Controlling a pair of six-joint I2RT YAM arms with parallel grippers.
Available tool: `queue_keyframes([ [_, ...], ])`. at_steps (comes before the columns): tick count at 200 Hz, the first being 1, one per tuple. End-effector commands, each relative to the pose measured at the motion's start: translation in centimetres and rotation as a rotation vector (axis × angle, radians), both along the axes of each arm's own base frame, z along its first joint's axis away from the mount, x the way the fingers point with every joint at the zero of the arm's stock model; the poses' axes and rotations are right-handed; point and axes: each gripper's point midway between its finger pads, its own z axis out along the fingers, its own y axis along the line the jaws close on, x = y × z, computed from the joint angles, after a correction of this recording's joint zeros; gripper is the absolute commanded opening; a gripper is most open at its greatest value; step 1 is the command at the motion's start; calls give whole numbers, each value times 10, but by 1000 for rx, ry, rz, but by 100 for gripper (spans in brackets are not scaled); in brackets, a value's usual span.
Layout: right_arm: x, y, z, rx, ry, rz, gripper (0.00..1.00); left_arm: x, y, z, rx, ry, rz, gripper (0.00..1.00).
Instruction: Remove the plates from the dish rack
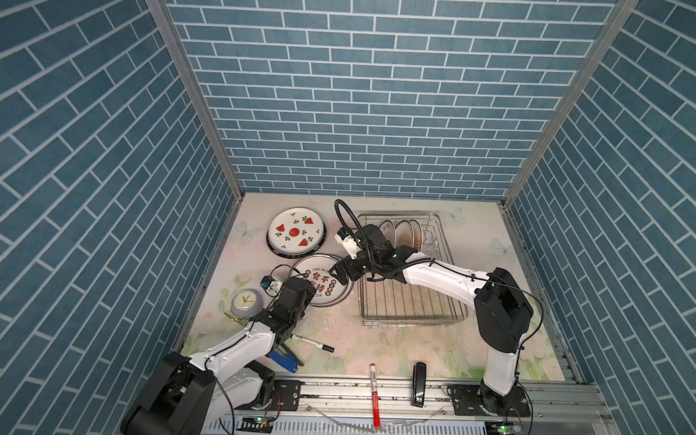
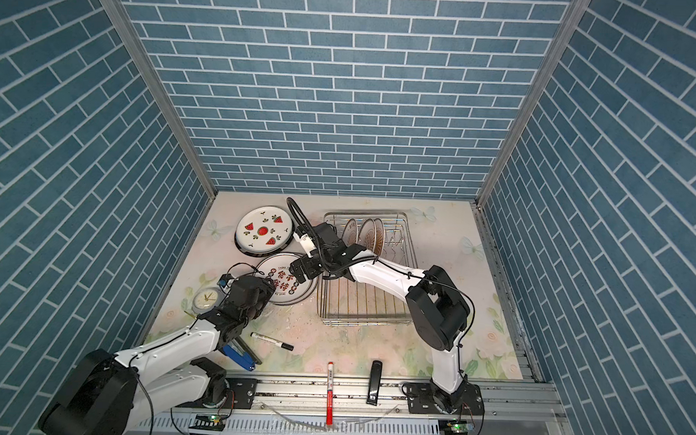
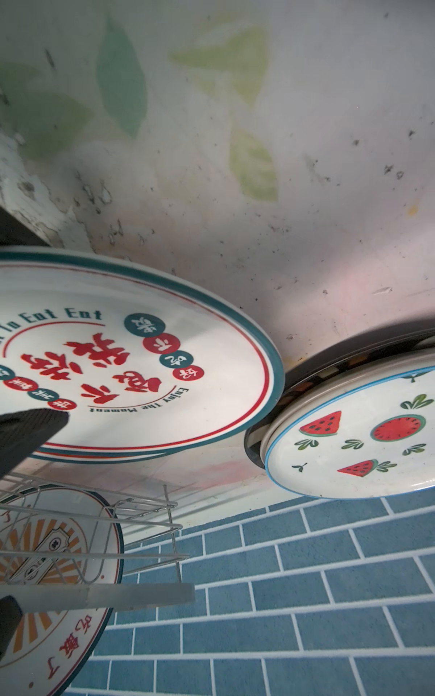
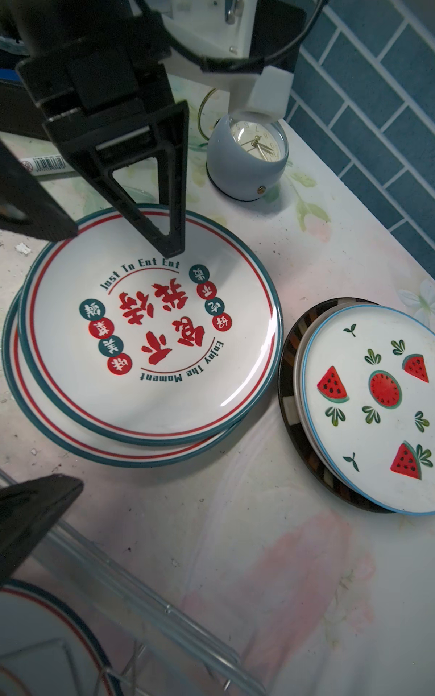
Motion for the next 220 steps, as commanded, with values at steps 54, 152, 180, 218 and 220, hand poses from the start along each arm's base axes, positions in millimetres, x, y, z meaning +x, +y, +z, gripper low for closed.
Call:
queue_keyframes([
  [54, 6, 5, 7, -13, -46, 2, 98, 3, 9, -4, 98, 75, 23, 63],
  [152, 8, 4, 7, -12, -58, -8, 98, 3, 18, 3, 158, 65, 40, 78],
  [180, 9, 3, 6, -14, -60, -12, 98, 4, 18, 7, 158, 53, 35, 78],
  [218, 7, 1, 14, 1, -88, -11, 99, 5, 22, 20, 200, 15, 15, 88],
  [220, 7, 0, 16, 1, -94, -12, 99, 5, 23, 22, 213, 12, 10, 91],
])
